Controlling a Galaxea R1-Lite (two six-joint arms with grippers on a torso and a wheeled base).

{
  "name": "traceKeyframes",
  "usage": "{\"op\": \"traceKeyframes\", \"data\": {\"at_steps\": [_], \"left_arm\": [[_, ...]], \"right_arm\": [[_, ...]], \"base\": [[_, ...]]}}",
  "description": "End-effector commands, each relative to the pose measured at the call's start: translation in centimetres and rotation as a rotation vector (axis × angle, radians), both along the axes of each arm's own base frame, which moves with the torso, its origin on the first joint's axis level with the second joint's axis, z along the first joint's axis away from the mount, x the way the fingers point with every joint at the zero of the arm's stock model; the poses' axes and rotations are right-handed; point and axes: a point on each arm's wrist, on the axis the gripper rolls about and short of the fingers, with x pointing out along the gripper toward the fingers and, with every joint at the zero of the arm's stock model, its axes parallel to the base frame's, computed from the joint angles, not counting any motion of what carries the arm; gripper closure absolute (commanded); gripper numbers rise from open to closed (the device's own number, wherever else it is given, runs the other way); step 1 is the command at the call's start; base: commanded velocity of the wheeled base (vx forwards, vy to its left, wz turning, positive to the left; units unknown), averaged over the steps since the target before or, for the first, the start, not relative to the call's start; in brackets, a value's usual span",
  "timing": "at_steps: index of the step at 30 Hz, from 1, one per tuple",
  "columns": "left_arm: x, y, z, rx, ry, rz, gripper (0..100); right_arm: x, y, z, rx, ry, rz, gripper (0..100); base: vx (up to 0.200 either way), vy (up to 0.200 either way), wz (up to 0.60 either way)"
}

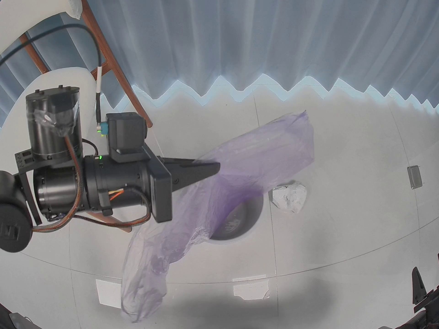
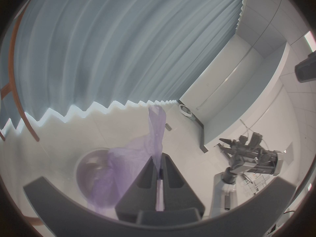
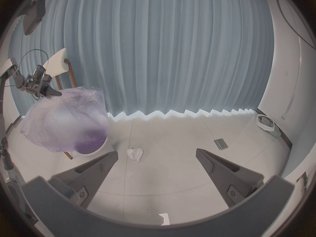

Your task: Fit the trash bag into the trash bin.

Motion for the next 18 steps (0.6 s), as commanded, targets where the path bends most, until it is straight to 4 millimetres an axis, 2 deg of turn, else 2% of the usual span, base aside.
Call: {"op": "traceKeyframes", "data": {"at_steps": [1,6,7,12,18], "left_arm": [[3.6,-0.5,-0.4,0.012,-0.017,0.049,100],[4.5,-2.0,1.3,-0.029,-0.060,0.030,100],[5.4,-2.7,1.6,-0.036,-0.073,0.033,100],[7.2,-3.9,0.9,-0.033,-0.080,0.035,100],[7.0,-4.2,0.9,-0.050,-0.093,0.027,100]], "right_arm": [[0.0,0.0,-0.5,0.000,0.001,0.000,0],[0.0,0.0,-0.5,-0.002,0.001,0.000,0],[0.0,0.0,-0.5,-0.002,0.001,0.000,0],[0.0,0.0,-0.5,0.003,0.000,-0.002,0],[0.0,0.0,-0.5,0.046,0.000,-0.005,0]], "base": [[0.000,0.000,0.00],[0.000,0.000,0.00],[0.000,0.000,0.00],[0.000,0.000,0.00],[0.000,0.000,0.00]]}}
